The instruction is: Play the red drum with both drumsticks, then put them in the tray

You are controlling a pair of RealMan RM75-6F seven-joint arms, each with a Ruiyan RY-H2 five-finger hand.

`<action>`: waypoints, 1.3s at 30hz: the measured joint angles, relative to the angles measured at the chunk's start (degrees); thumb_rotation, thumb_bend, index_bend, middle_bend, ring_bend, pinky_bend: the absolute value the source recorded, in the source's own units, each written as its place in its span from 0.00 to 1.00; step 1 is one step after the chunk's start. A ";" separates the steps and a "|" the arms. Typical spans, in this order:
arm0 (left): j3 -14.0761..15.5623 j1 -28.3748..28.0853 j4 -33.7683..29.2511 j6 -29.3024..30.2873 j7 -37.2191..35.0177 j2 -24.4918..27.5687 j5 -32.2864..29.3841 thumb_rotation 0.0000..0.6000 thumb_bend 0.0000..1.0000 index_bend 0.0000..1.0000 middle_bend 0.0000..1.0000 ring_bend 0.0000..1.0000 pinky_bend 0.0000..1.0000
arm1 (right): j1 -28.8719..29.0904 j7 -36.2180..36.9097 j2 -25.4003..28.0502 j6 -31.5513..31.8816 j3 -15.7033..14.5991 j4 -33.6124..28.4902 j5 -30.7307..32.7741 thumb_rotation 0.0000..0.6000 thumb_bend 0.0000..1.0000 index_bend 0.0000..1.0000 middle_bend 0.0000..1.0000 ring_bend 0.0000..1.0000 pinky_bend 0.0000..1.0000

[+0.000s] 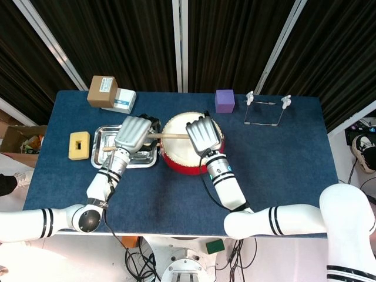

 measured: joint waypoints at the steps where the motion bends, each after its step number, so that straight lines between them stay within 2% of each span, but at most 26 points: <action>1: -0.01 -0.18 -0.07 0.10 0.09 0.00 -0.22 1.00 0.31 0.44 0.43 0.35 0.49 | 0.18 -0.17 -0.21 0.11 0.02 0.17 0.17 1.00 0.90 0.80 0.73 0.46 0.32; 11: 0.70 -1.52 -0.32 1.82 2.02 -0.26 -2.04 1.00 0.31 0.50 0.46 0.39 0.50 | 1.46 -0.63 -1.61 0.50 0.53 1.57 1.48 1.00 0.89 0.80 0.73 0.47 0.30; 20: 1.82 -2.74 0.35 3.86 5.27 -1.07 -2.78 1.00 0.31 0.50 0.47 0.39 0.50 | 1.97 -0.36 -2.34 0.31 0.44 2.17 1.65 1.00 0.88 0.80 0.73 0.47 0.30; 30: 2.16 -3.33 0.88 4.00 5.44 -1.61 -3.19 1.00 0.31 0.50 0.48 0.40 0.51 | 2.17 0.09 -2.65 0.12 0.45 2.65 1.87 1.00 0.88 0.80 0.73 0.47 0.29; 39: 2.34 -3.32 1.28 3.58 4.44 -1.53 -2.77 1.00 0.38 0.52 0.53 0.43 0.51 | 2.07 1.03 -2.87 -0.48 0.34 3.42 1.78 1.00 0.88 0.80 0.73 0.47 0.28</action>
